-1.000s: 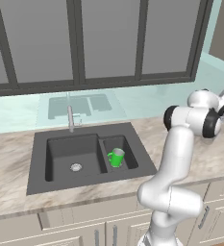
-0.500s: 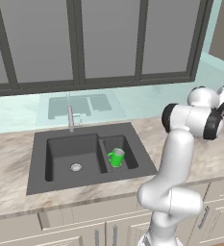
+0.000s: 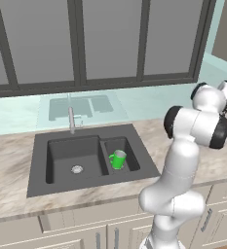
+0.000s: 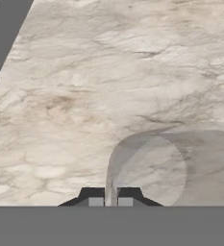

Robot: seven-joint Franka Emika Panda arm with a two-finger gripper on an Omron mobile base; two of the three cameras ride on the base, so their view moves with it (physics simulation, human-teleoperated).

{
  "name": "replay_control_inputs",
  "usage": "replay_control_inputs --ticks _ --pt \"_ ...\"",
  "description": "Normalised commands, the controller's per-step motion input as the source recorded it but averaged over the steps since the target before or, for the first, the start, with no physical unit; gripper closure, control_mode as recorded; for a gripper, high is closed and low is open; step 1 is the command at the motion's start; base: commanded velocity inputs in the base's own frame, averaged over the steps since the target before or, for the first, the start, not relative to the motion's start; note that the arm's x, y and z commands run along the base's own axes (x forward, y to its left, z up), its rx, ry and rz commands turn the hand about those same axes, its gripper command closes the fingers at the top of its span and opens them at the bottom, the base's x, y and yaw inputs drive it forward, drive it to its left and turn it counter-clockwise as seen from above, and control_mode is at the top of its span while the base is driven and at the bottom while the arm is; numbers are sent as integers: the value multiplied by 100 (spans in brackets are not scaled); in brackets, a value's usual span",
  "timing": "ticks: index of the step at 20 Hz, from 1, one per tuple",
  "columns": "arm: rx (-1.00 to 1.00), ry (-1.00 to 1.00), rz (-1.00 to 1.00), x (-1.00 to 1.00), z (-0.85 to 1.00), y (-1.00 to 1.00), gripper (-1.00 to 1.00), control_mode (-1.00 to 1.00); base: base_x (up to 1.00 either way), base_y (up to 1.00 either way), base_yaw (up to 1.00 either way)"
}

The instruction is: Place the glass cup in the left basin and the mug in the right basin of the sink.

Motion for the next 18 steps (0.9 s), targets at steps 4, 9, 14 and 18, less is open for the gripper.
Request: replay_control_inputs --ticks 4,9,14,18 --pt "-2 14 0 -19 28 34 100 -100 0 0 0" --pt "0 15 0 -17 24 35 100 -100 0 0 0" --pt "0 10 0 -16 14 37 100 -100 0 0 0" --pt "0 3 0 -20 12 43 100 -100 0 0 0"
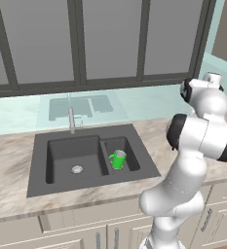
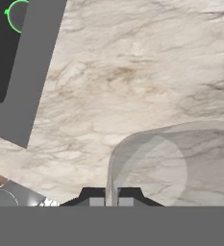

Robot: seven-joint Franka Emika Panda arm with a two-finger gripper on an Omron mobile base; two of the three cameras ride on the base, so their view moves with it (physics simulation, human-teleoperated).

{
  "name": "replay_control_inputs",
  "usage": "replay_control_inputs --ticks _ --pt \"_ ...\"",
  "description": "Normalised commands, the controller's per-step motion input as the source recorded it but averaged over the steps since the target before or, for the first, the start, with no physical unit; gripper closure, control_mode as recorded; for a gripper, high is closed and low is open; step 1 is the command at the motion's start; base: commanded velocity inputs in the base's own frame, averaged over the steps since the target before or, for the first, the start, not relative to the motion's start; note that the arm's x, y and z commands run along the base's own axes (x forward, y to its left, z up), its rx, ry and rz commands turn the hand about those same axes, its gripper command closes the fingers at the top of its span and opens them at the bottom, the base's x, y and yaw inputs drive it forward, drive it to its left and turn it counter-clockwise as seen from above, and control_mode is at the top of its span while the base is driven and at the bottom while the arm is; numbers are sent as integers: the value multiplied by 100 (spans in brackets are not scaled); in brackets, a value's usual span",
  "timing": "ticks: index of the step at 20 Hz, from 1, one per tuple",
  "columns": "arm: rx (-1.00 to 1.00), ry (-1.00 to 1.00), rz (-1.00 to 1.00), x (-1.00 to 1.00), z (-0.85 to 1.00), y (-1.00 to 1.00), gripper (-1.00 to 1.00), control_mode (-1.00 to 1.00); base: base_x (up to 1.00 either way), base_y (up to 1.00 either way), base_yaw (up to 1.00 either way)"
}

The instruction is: Place the glass cup in the left basin and the mug in the right basin of the sink.

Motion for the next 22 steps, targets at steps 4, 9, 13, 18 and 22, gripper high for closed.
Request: replay_control_inputs --ticks 4,9,13,18,22 --pt "0 1 0 -15 8 51 100 -100 0 0 0" --pt "0 -1 0 -11 7 54 100 -100 0 0 0" --pt "0 -5 0 -10 3 56 100 -100 0 0 0" --pt "-1 -8 0 -6 4 58 100 -100 0 0 0" --pt "-5 -14 -1 0 8 54 100 -100 0 0 0"
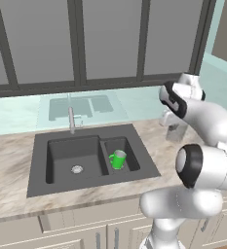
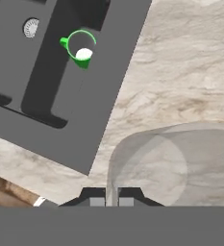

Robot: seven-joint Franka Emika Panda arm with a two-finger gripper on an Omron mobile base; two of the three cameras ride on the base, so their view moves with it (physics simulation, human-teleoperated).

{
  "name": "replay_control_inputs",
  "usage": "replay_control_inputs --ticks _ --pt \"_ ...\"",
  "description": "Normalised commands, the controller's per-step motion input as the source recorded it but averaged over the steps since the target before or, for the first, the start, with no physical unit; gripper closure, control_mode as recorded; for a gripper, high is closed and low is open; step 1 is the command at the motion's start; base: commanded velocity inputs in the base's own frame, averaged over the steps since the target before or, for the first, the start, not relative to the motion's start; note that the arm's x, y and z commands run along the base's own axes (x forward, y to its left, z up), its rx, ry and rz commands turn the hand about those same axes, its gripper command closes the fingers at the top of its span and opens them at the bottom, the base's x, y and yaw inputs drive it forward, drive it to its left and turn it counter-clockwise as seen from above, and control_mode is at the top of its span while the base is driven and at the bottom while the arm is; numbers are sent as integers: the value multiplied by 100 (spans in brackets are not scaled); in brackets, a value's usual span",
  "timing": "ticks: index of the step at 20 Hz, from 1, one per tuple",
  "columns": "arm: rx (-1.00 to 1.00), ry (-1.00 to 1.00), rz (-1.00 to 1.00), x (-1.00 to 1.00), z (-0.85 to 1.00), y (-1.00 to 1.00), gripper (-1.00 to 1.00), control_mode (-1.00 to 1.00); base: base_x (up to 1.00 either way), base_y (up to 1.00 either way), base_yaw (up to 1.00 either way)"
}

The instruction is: Place the glass cup in the left basin and the mug in the right basin of the sink.

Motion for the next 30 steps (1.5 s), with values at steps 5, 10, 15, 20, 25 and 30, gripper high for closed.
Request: replay_control_inputs --ticks 5,10,15,20,25,30 --pt "-4 -15 0 0 14 56 100 -100 0 0 0" --pt "-1 -7 0 0 10 54 100 -100 0 0 0" --pt "0 0 0 0 1 51 100 -100 0 0 0" --pt "0 0 0 0 0 53 100 -100 0 0 0" --pt "0 0 0 2 0 53 100 -100 0 0 0" --pt "0 0 0 3 0 45 100 -100 0 0 0"
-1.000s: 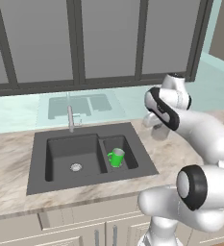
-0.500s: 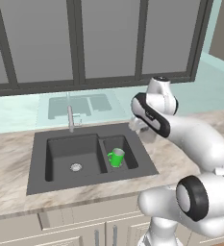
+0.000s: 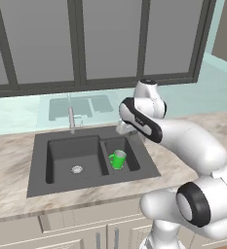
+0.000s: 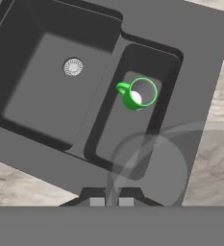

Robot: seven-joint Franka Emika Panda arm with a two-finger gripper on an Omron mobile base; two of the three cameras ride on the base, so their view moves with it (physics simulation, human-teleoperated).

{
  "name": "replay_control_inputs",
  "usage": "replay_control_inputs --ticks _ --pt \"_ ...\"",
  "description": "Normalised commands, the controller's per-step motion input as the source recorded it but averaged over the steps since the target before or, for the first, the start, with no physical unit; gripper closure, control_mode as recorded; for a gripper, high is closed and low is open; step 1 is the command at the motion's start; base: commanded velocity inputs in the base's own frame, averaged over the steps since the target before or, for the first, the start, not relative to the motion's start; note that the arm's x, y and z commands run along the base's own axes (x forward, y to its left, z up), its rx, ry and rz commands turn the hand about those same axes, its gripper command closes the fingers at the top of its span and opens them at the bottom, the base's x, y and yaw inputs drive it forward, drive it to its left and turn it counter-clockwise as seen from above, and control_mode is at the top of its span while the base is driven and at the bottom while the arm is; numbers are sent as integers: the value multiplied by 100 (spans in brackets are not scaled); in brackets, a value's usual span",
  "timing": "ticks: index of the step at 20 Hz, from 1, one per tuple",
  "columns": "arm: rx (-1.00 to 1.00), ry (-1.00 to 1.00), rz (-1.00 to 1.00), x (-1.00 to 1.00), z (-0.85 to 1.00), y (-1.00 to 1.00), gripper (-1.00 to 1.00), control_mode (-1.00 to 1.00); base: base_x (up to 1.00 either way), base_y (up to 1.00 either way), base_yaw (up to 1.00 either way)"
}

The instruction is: Place the glass cup in the left basin and the mug in the right basin of the sink.

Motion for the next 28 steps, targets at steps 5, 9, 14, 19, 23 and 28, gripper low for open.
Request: replay_control_inputs --ticks 5,9,14,19,23,28 --pt "4 -1 3 3 -2 32 100 -100 0 0 0" --pt "9 -5 7 2 -8 26 100 -100 0 0 0" --pt "13 -12 11 3 -7 14 100 -100 0 0 0" --pt "14 -16 15 0 -7 14 100 -100 0 0 0" --pt "12 -12 14 2 -9 11 100 -100 0 0 0" --pt "8 -4 12 4 -11 17 100 -100 0 0 0"
